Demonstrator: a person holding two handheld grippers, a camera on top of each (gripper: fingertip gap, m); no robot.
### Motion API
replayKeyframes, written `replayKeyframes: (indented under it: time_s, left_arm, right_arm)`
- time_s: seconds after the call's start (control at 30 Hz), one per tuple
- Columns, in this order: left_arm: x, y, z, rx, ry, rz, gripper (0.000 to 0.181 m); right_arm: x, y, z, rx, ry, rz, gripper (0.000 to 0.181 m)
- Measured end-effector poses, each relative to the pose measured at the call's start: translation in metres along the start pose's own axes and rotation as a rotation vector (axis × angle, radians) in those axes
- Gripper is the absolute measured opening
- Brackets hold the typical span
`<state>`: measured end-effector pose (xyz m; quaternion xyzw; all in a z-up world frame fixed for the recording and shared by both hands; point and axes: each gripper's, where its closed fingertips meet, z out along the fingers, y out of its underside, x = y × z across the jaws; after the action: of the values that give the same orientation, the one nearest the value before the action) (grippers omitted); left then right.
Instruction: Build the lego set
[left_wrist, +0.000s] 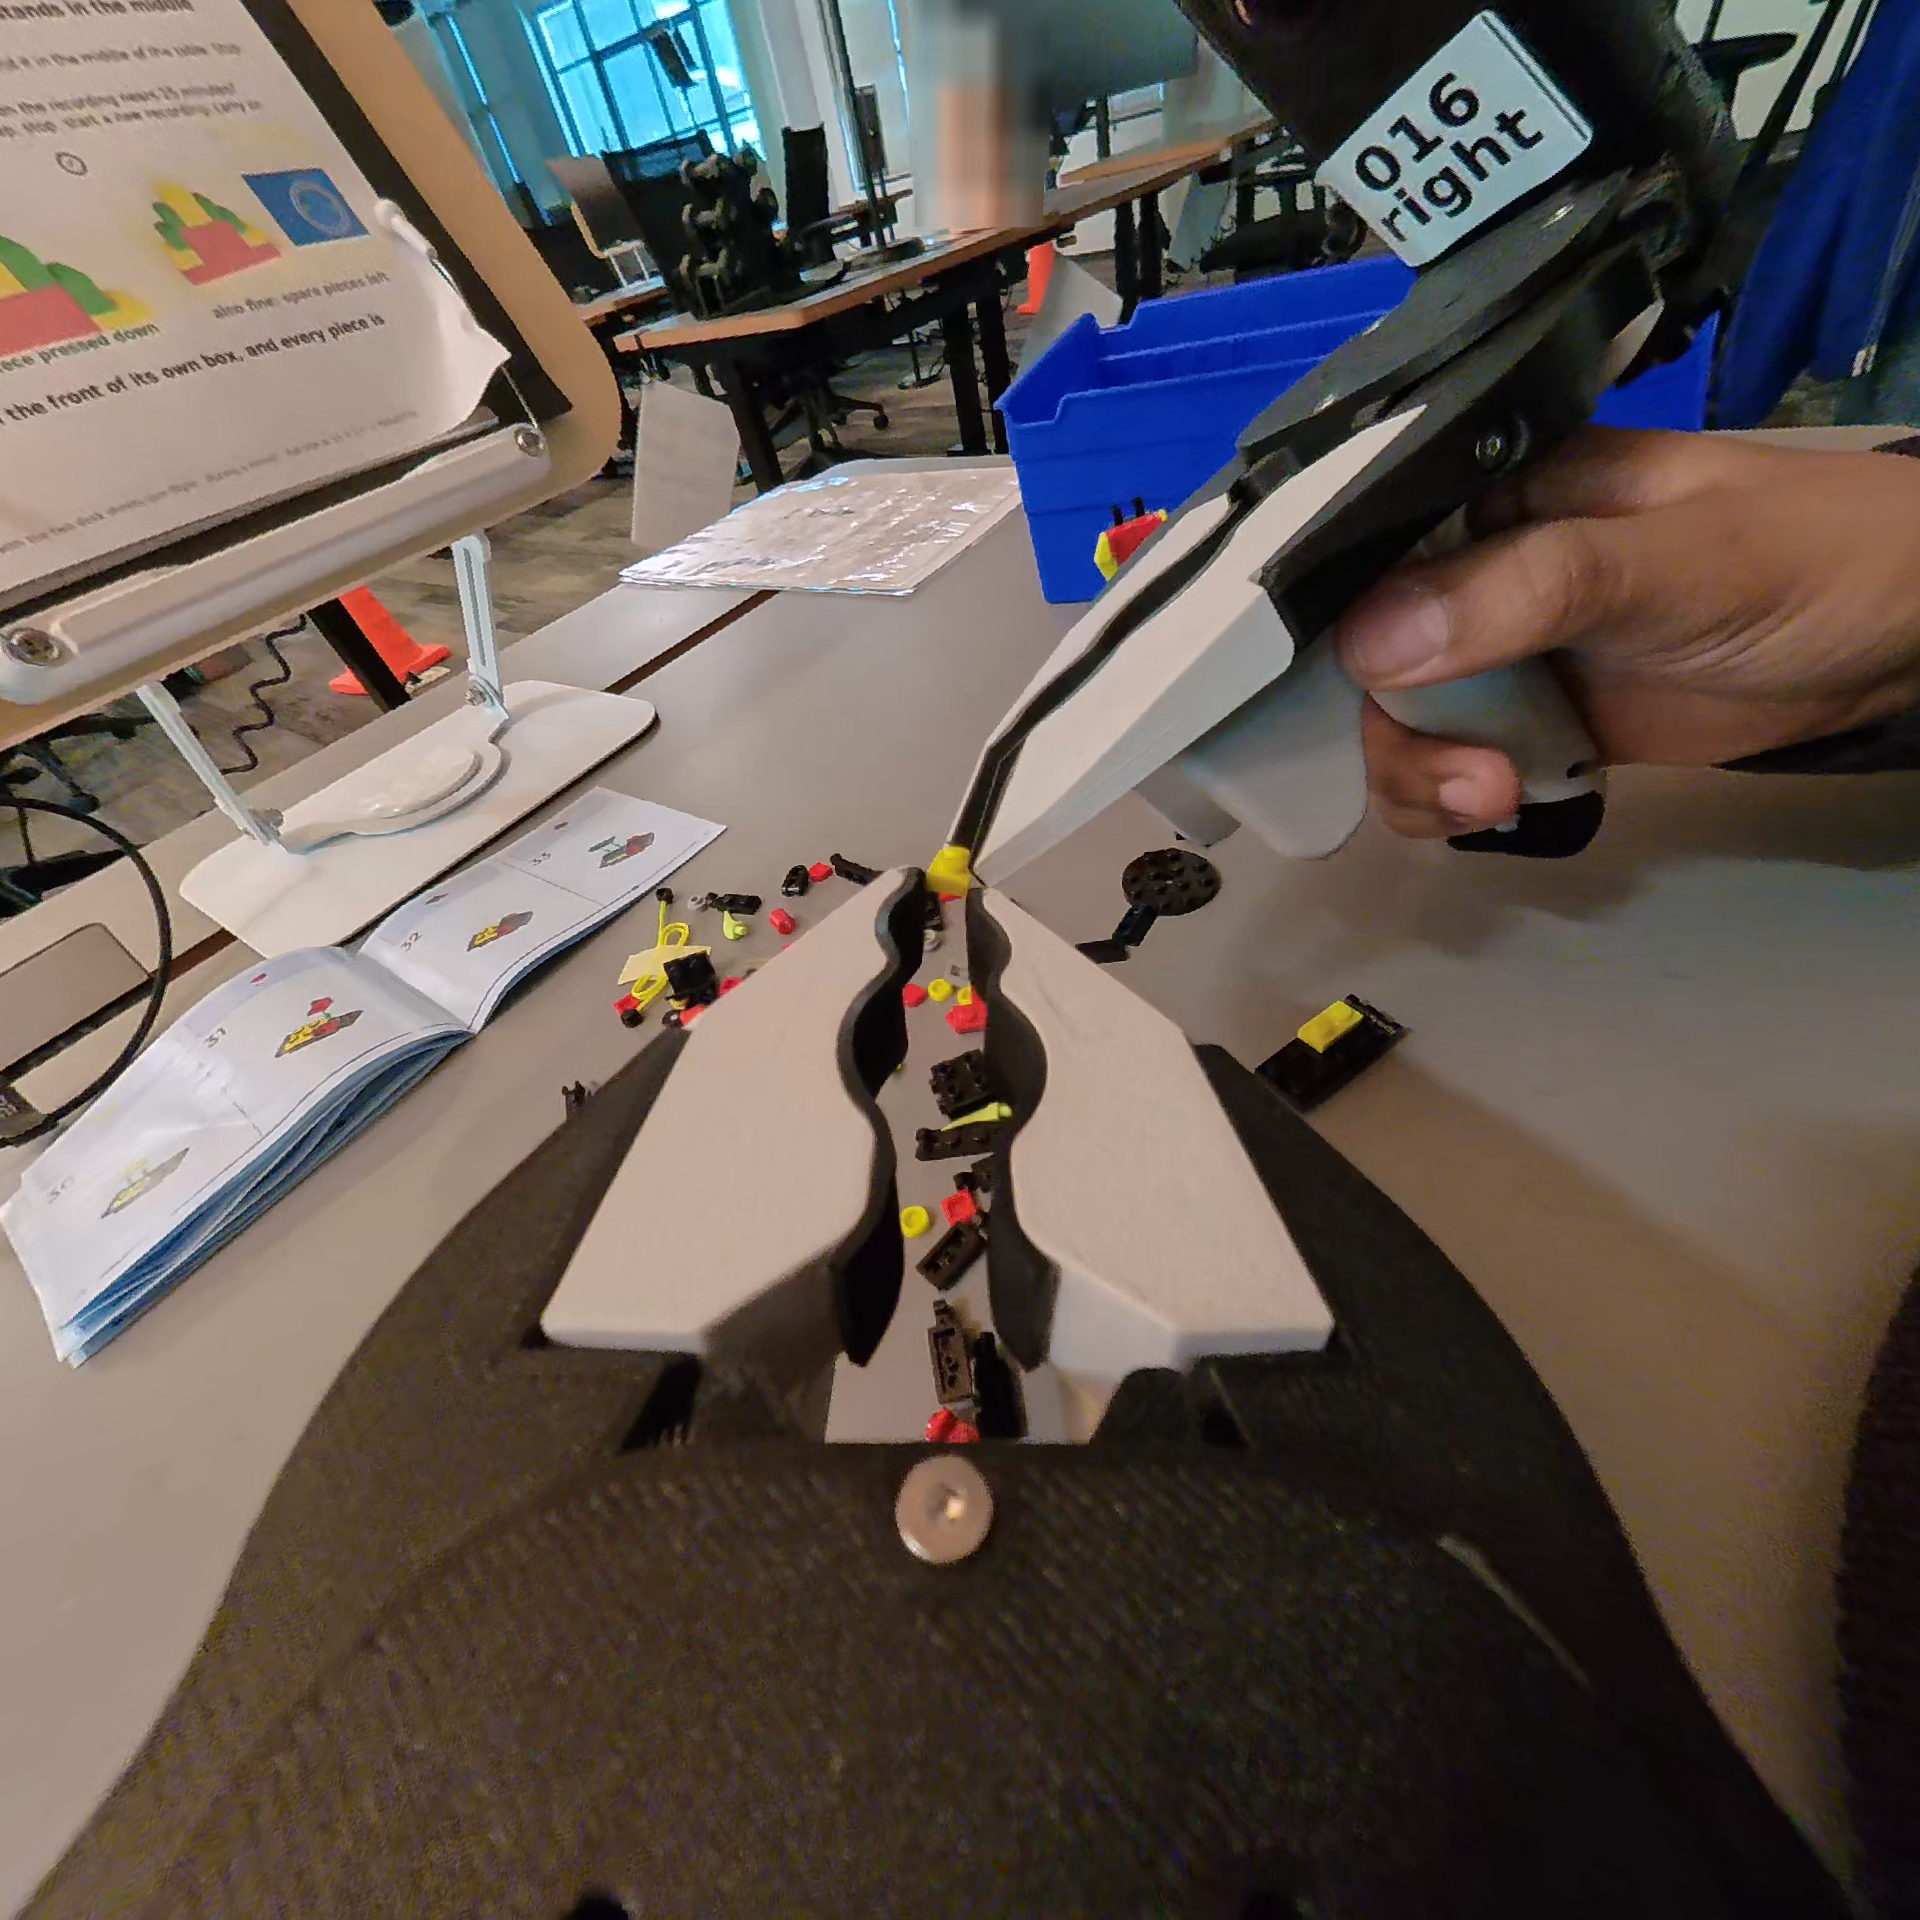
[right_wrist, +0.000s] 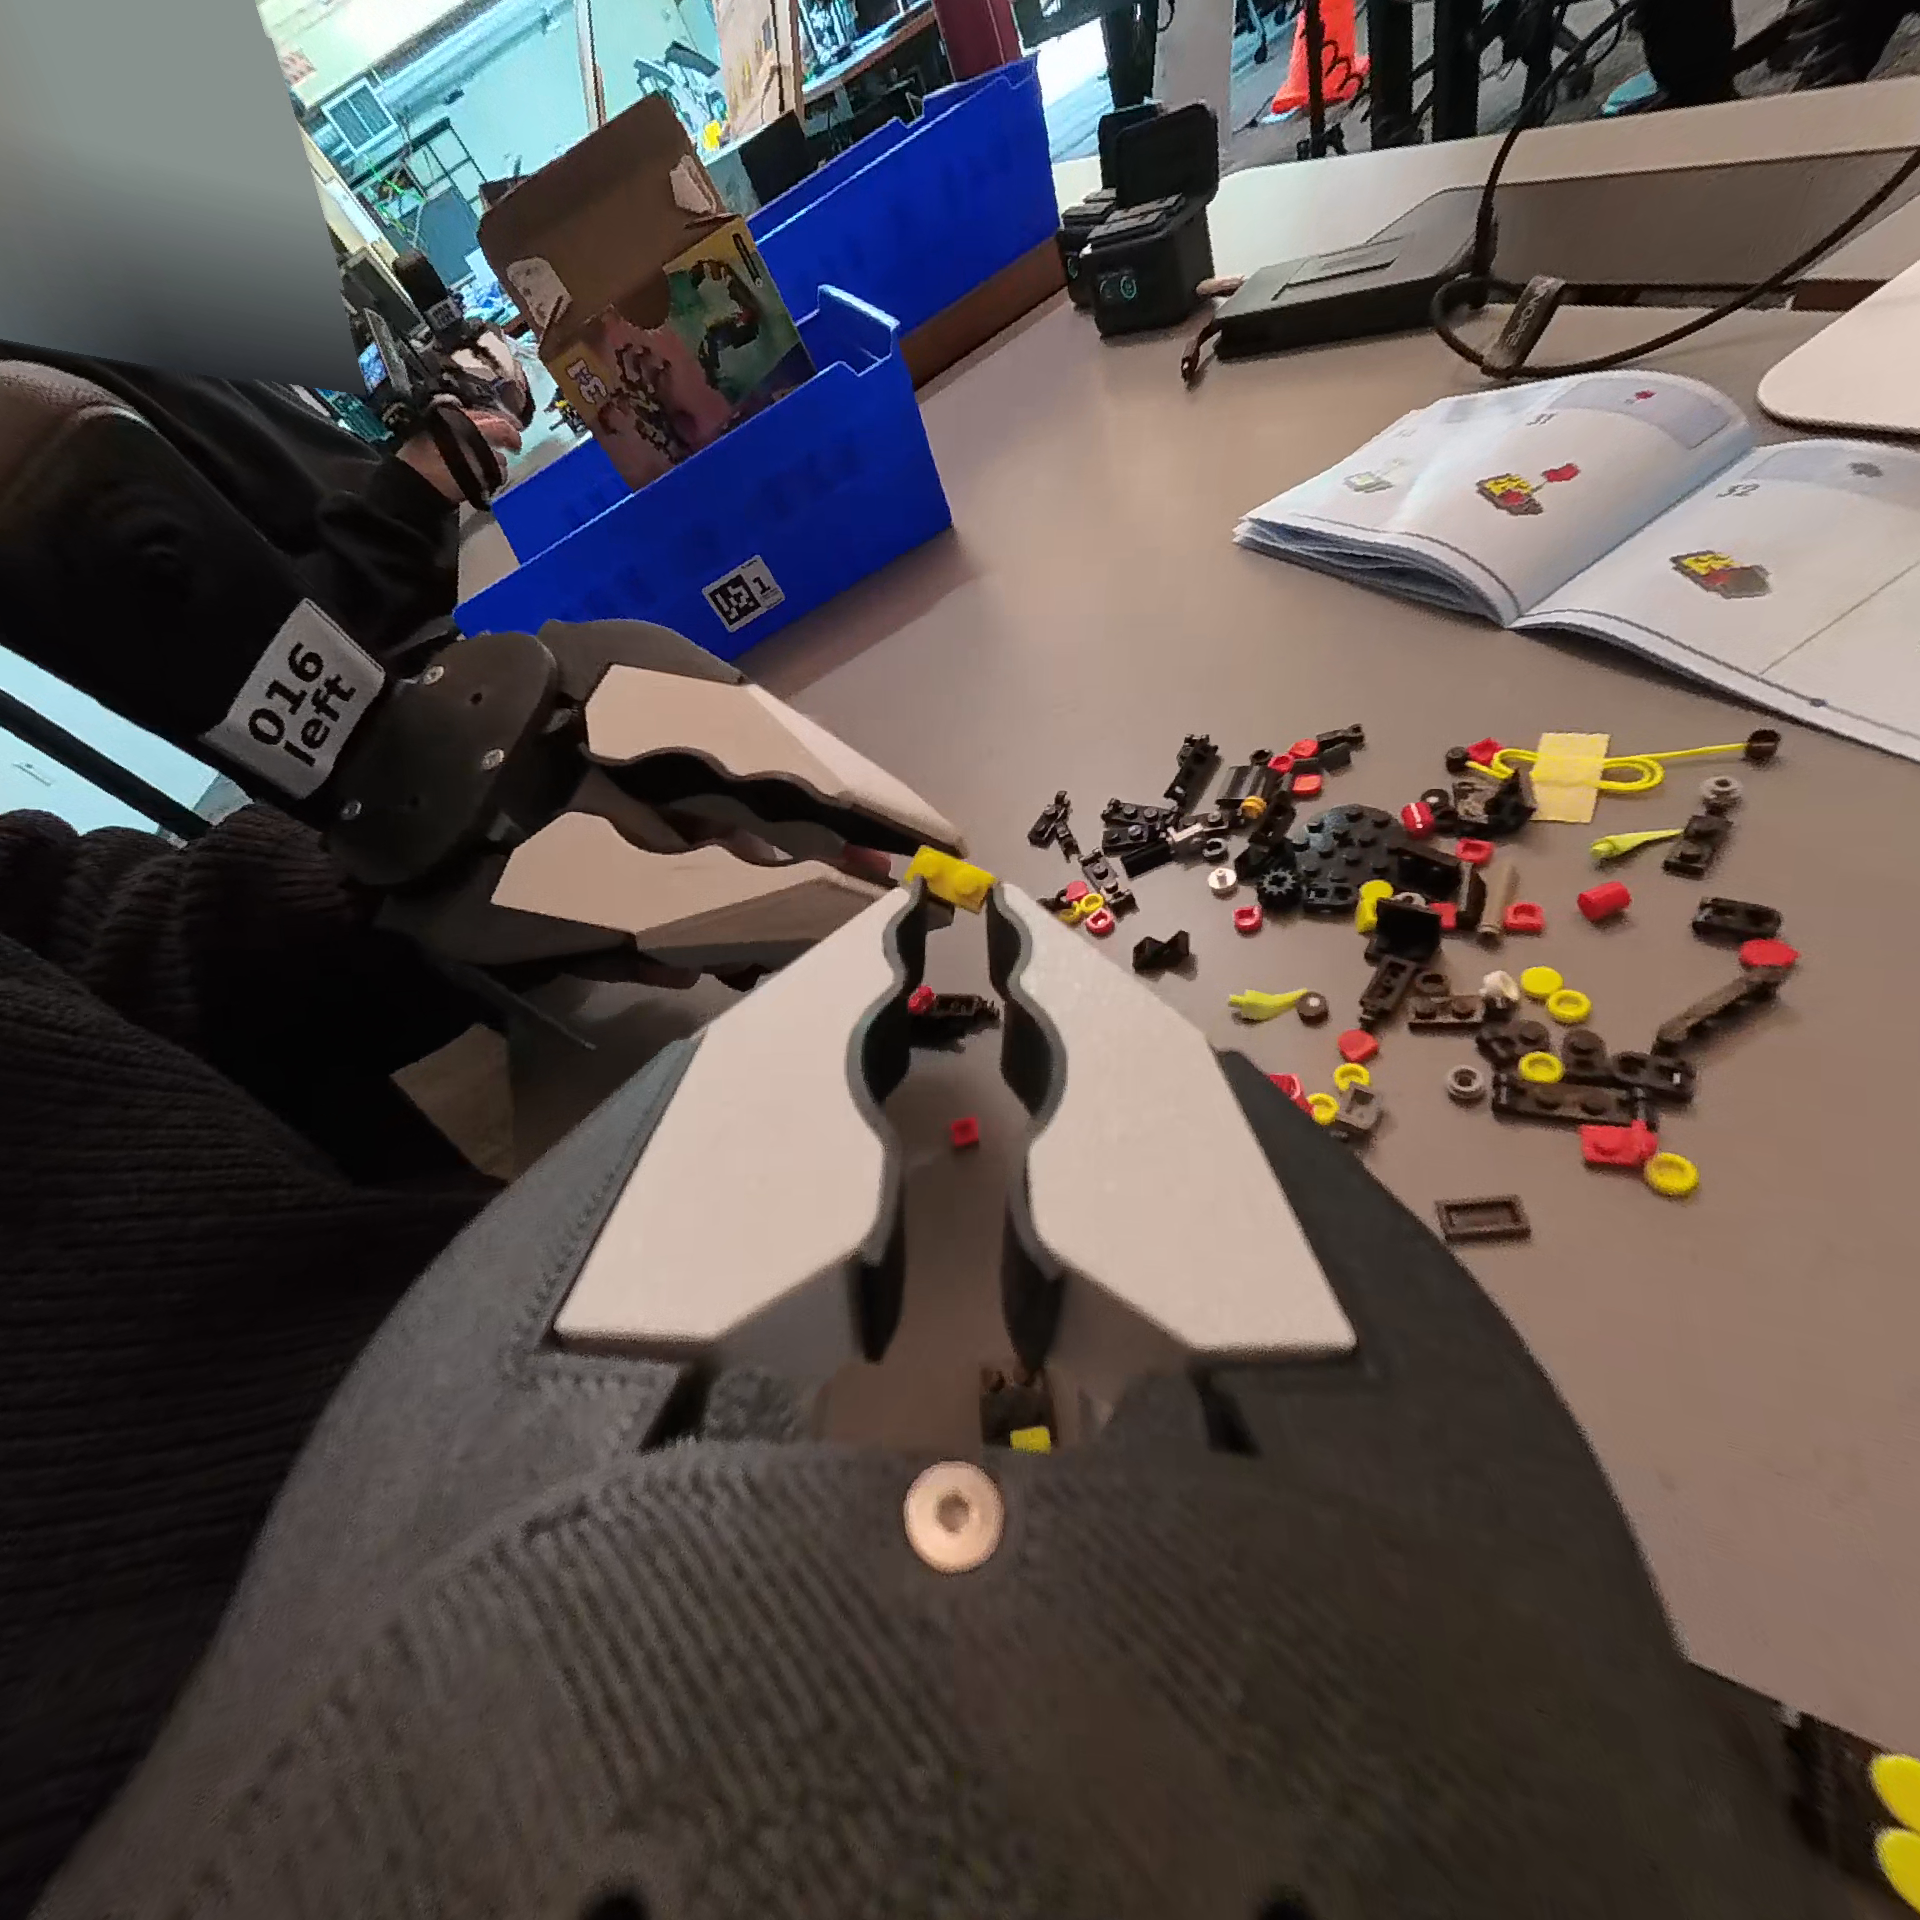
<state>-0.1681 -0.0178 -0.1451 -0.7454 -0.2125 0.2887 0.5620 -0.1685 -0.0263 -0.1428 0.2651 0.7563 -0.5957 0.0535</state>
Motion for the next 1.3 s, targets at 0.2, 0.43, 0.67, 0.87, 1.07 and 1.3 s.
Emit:
replayKeyframes:
  time_s: [0.2, 0.43, 0.67, 0.87, 1.07, 1.3]
  left_arm:
    - [0.000, -0.001, -0.001, 0.007, 0.008, 0.001, 0.003]
    - [0.002, -0.001, -0.001, 0.007, 0.015, 0.001, 0.003]
    - [0.005, 0.002, 0.000, -0.010, 0.021, 0.029, 0.003]
    - [0.008, 0.002, 0.000, -0.003, 0.035, 0.016, 0.007]
    - [0.028, 0.016, 0.004, -0.120, 0.198, -0.161, 0.045]
    - [0.040, 0.024, 0.007, -0.176, 0.270, -0.244, 0.053]
  right_arm:
    - [-0.005, -0.001, 0.000, 0.021, -0.054, 0.042, 0.018]
    - [-0.004, -0.001, 0.000, 0.024, -0.071, 0.062, 0.018]
    - [-0.001, 0.002, 0.000, 0.006, -0.056, 0.082, 0.015]
    - [0.000, 0.001, -0.002, 0.002, -0.051, 0.079, 0.014]
    - [0.009, -0.009, -0.018, 0.038, 0.002, 0.046, 0.014]
    - [0.008, 0.008, -0.054, -0.020, 0.086, -0.064, 0.014]
